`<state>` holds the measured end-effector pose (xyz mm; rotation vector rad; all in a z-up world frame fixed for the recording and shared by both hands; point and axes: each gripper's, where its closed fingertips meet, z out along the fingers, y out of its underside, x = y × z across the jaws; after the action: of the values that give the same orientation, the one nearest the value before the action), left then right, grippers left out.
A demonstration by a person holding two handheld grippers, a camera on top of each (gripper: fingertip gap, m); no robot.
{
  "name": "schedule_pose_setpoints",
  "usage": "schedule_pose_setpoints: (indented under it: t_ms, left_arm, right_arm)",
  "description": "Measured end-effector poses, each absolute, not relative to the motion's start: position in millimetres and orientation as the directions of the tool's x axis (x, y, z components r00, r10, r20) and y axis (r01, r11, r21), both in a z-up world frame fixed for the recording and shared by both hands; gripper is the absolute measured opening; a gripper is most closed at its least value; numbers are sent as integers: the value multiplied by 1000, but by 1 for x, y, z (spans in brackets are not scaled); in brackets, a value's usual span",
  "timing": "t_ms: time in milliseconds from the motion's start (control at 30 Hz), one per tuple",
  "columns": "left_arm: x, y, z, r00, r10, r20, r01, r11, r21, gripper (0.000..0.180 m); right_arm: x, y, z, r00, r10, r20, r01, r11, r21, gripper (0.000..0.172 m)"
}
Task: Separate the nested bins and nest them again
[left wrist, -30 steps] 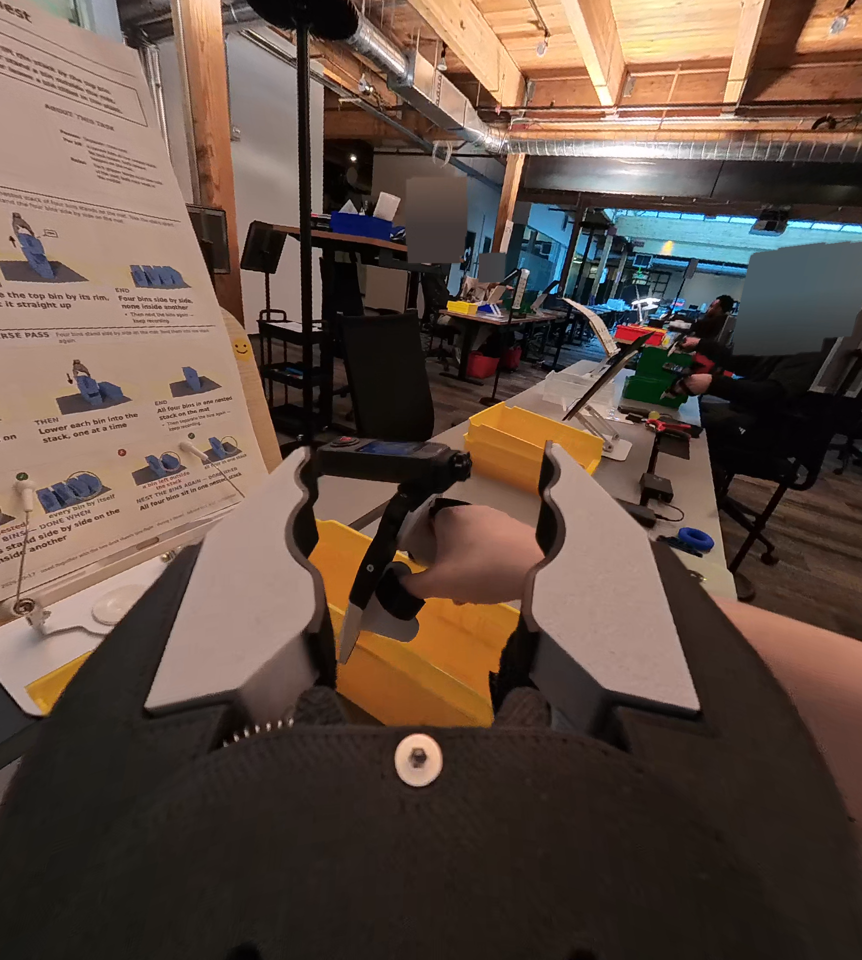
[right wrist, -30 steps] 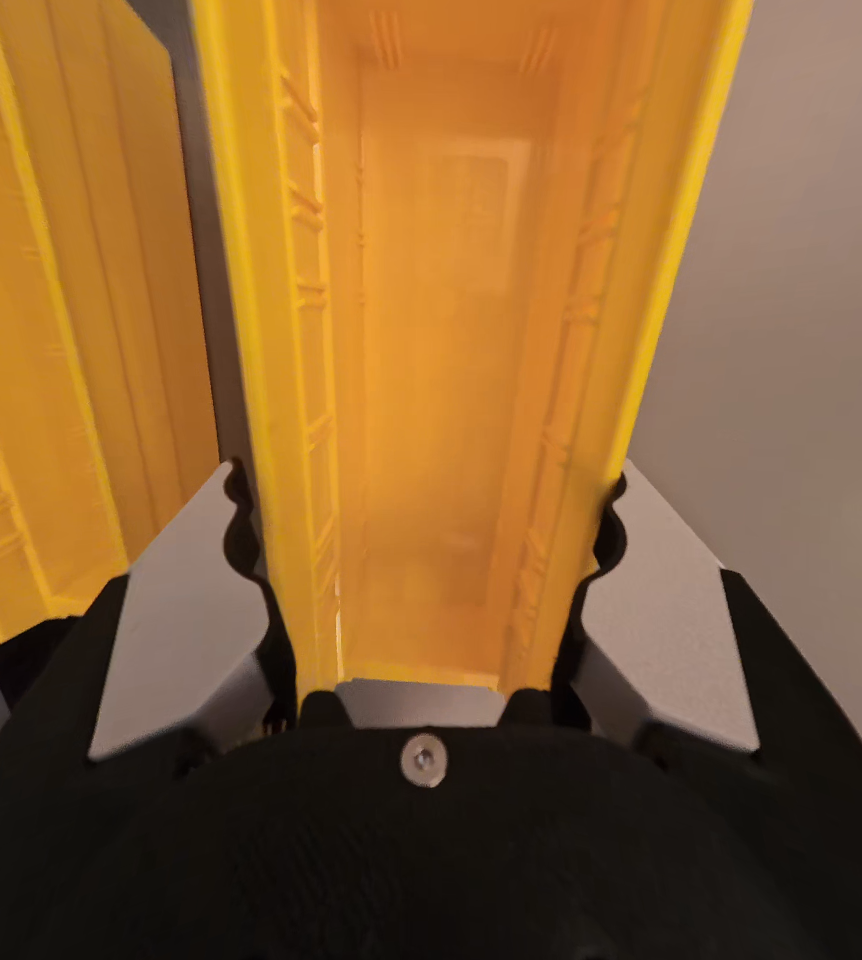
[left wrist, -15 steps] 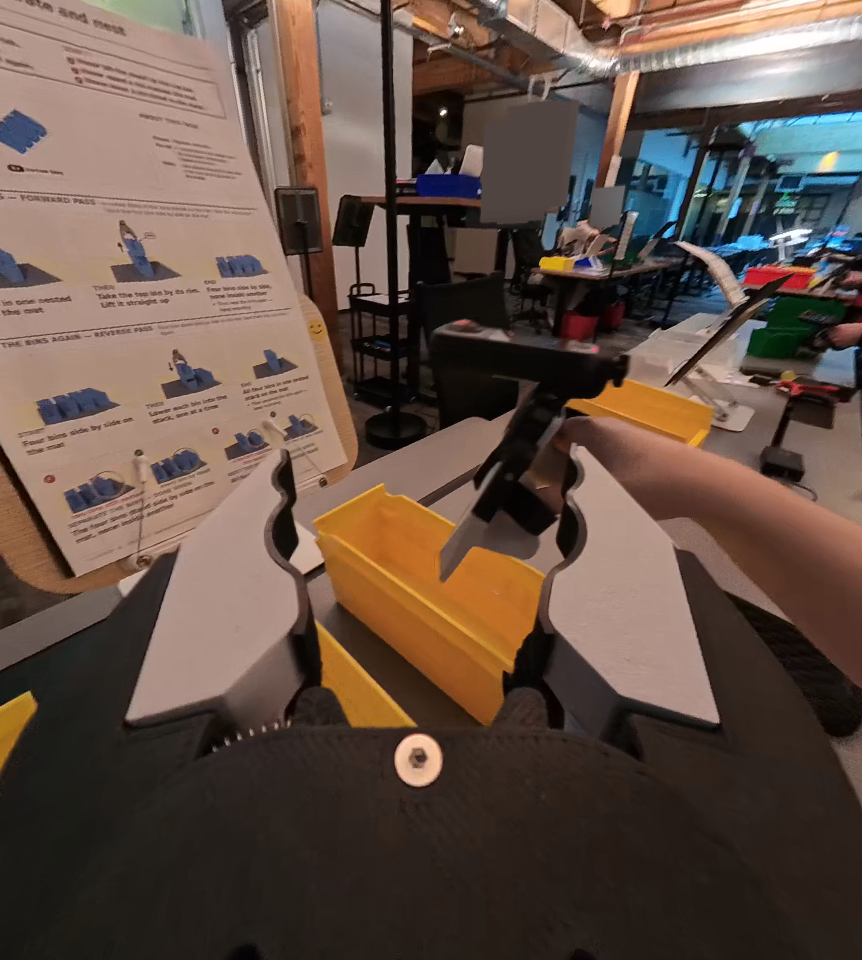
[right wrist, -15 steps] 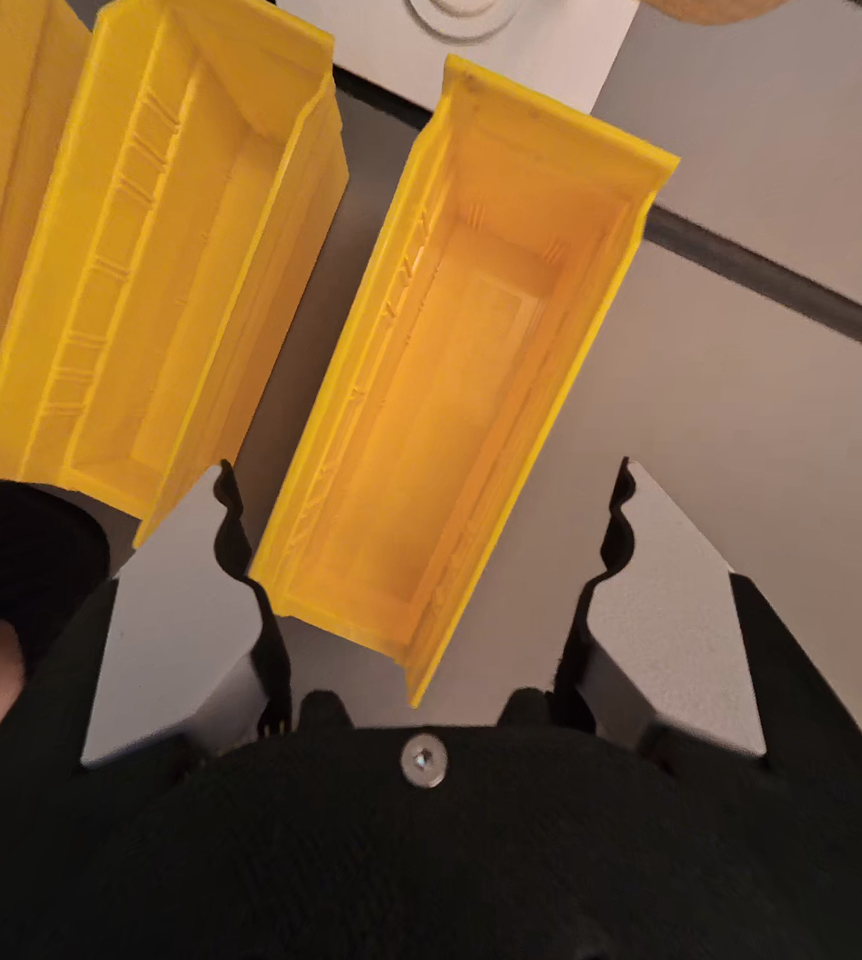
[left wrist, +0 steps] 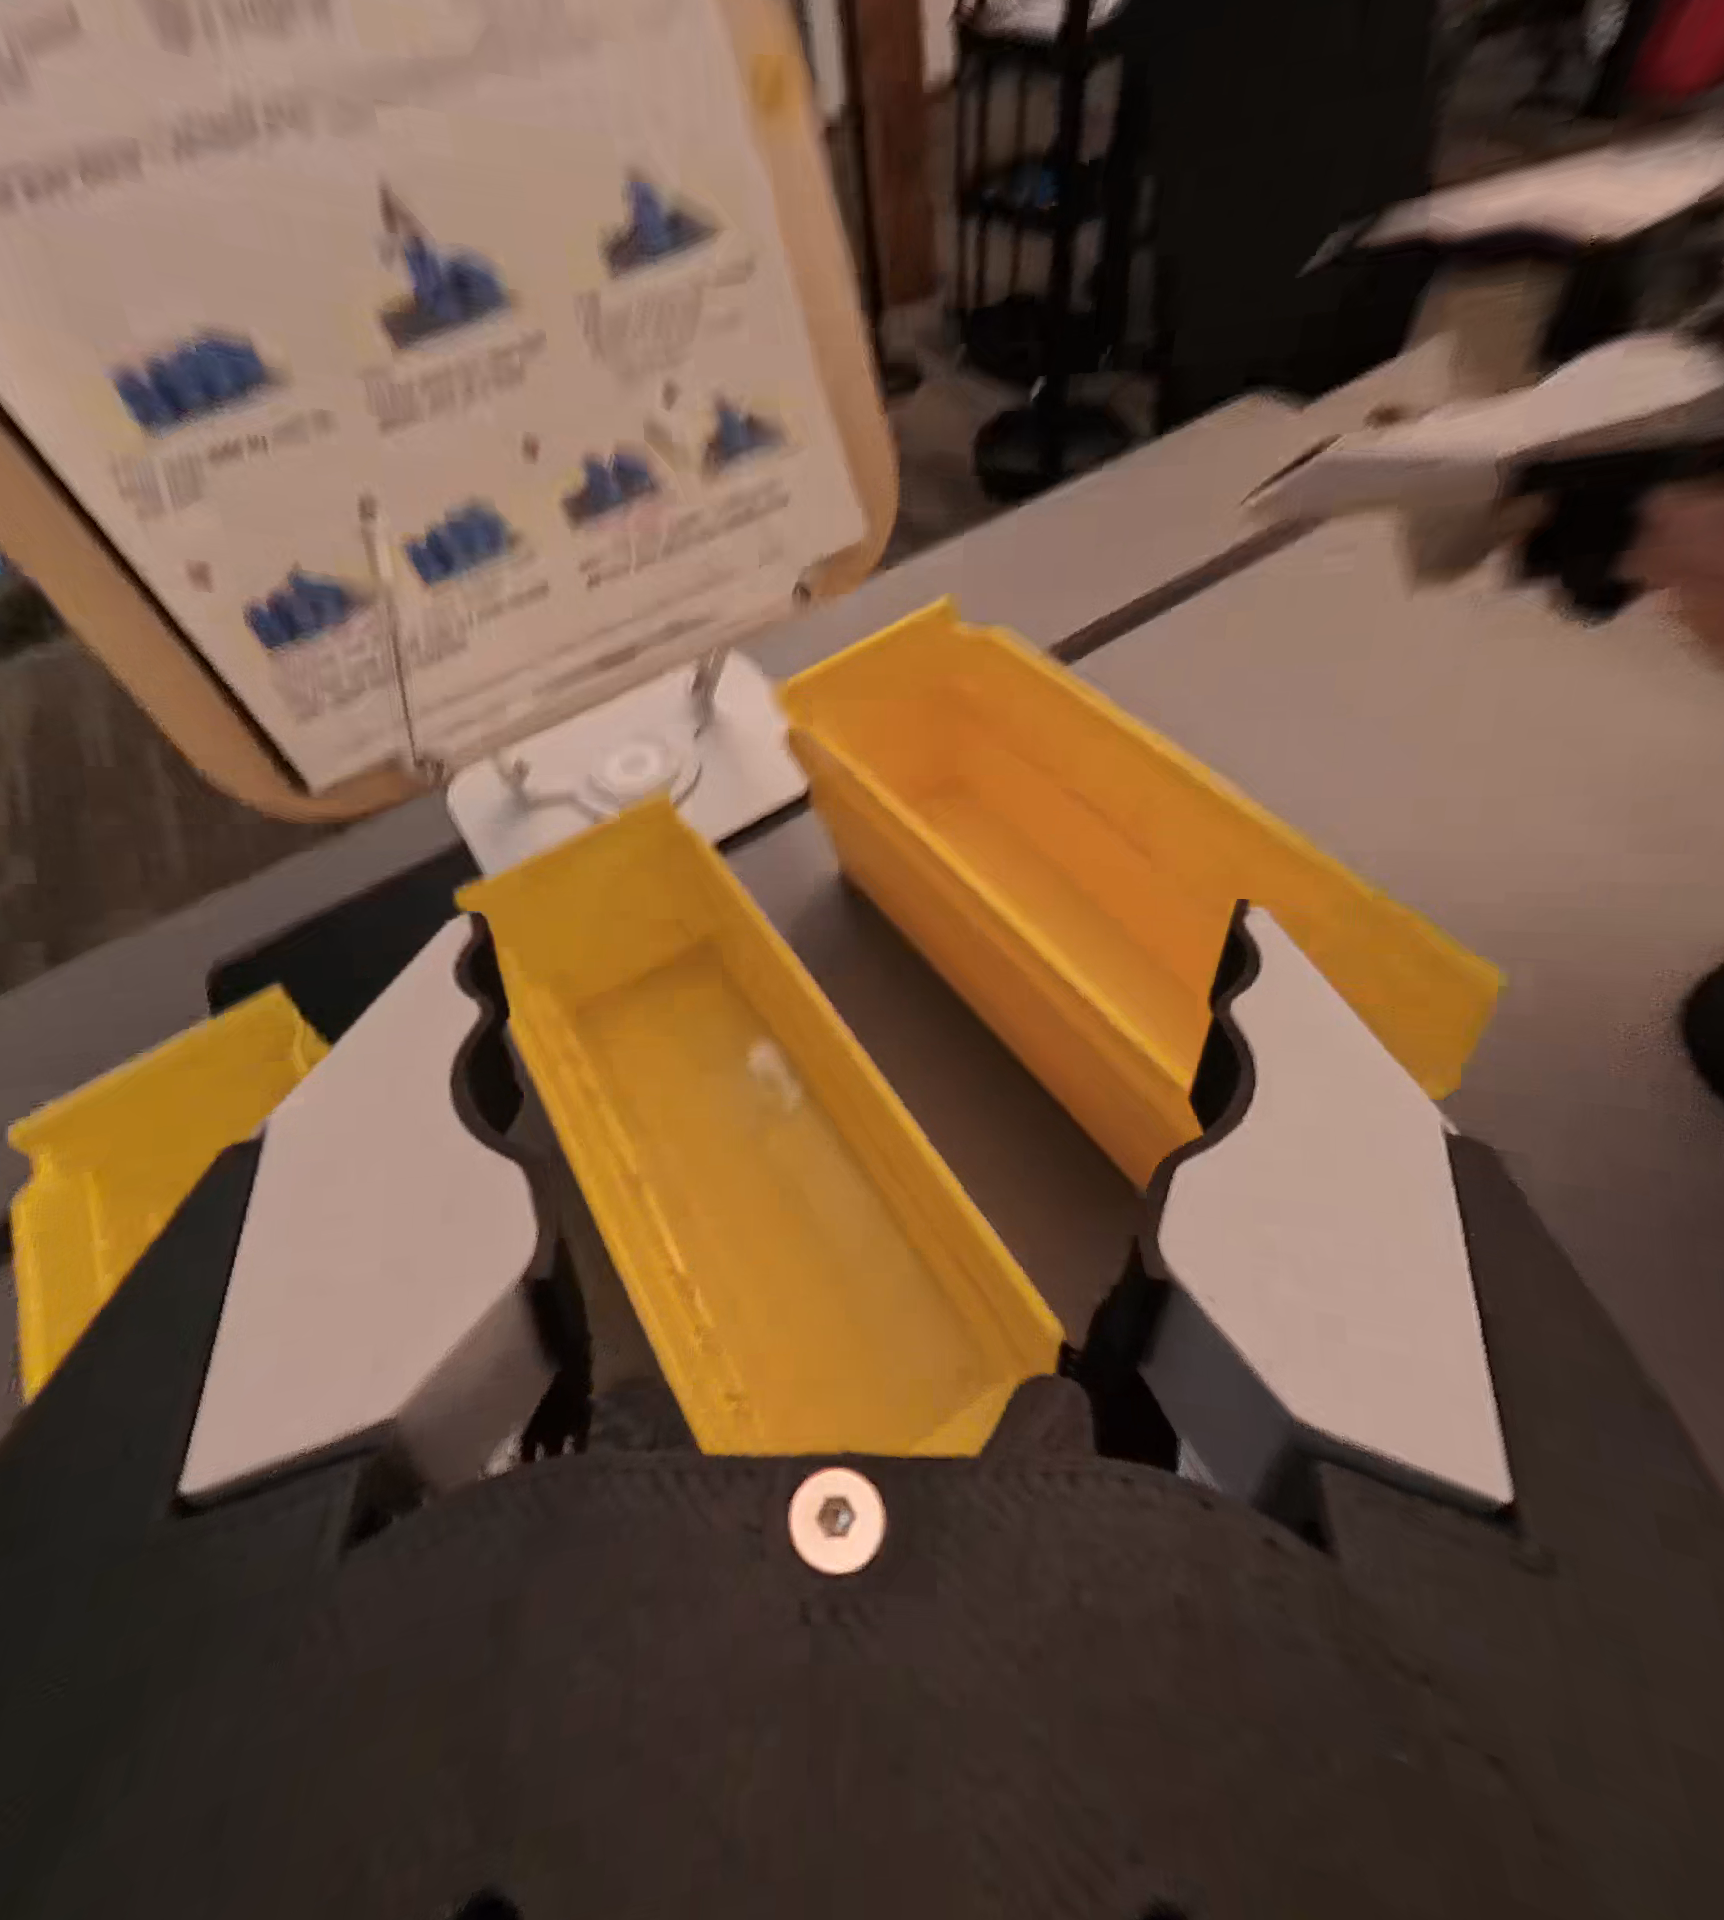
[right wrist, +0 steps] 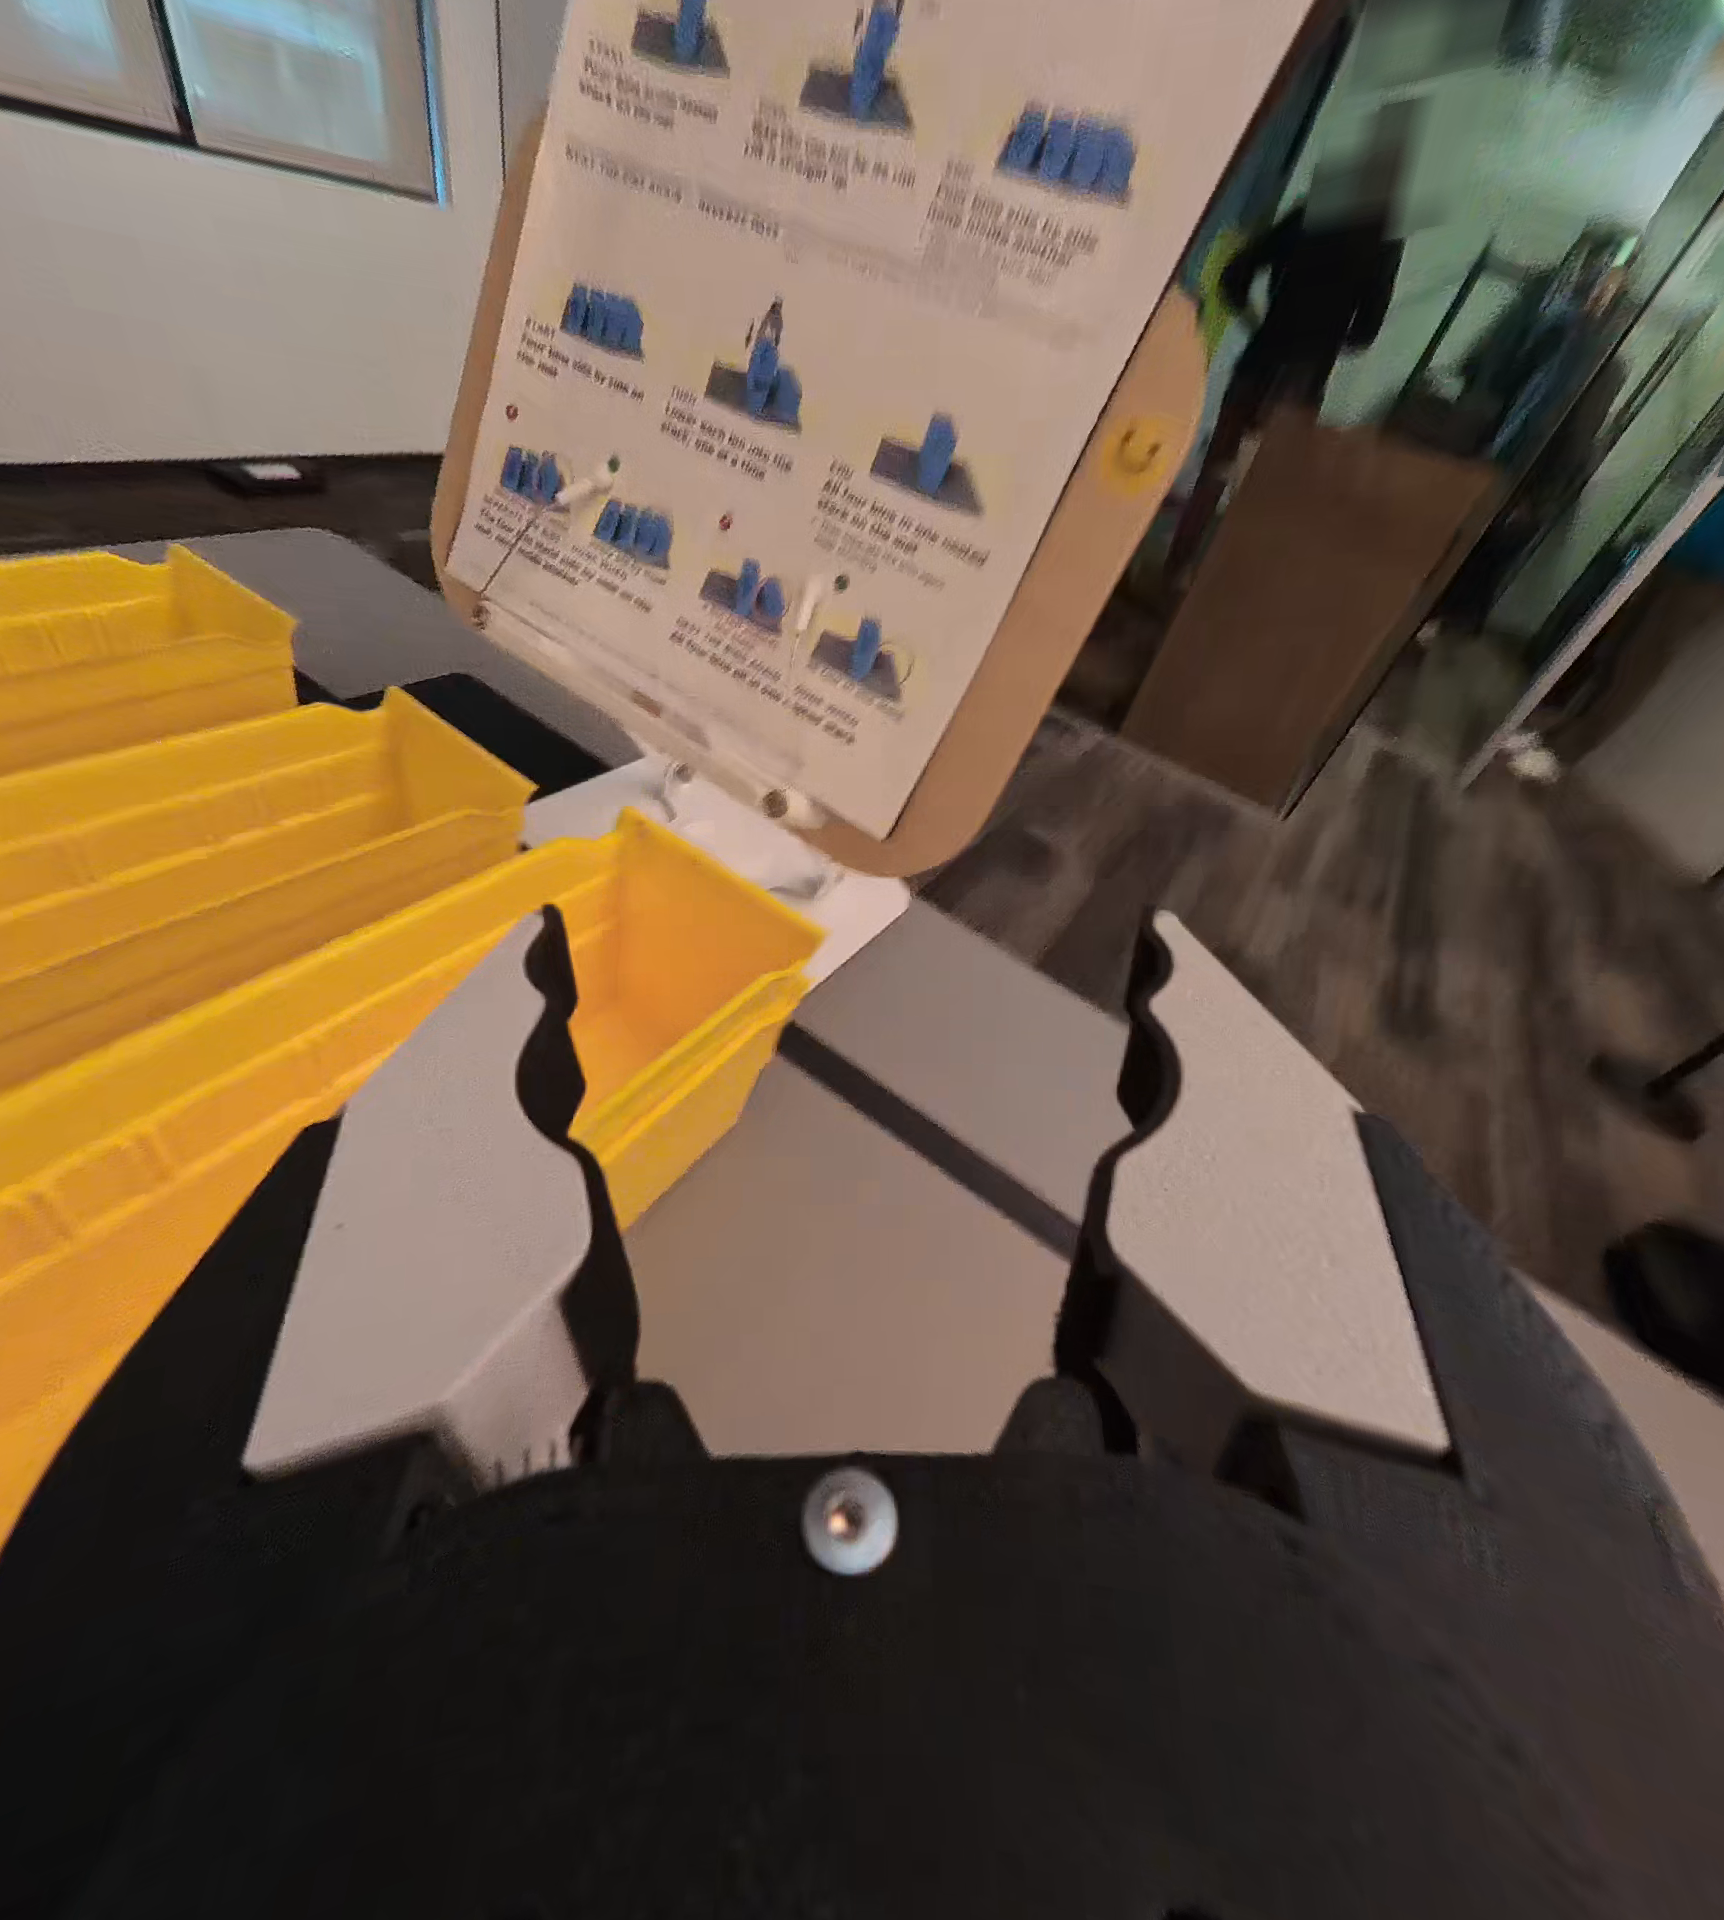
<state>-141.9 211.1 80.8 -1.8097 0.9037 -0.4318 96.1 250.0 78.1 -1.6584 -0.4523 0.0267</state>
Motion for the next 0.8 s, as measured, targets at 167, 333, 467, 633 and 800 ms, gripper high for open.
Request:
schedule_pose_setpoints:
  t_ms: [167, 333, 467, 633, 800]
  left_arm:
    - [-148, 258, -3, 730, -675, 106, -442, -584, -681, 130]
    - [-161, 279, -52, 834, -507, 218, -393, -823, -410, 143]
    - [-173, 297, -68, 888, -452, 88, -391, -841, -375, 150]
    - [-161, 287, -94, 898, -437, 57, -410, -875, -259, 155]
    - [-168, 292, -112, 907, -420, -36, -418, -884, -210, 147]
  right_arm:
    - [117, 240, 102, 948, 283, 147, 150, 12, -989, 105]
    - [107, 237, 104, 906, 415, -79, -58, -63, -996, 105]
    - [105, 230, 116, 895, 436, -90, -85, -31, -996, 102]
    - [114, 221, 130, 912, 409, -42, -57, 23, -998, 101]
    - [121, 215, 141, 910, 411, -54, -90, 70, -994, 96]
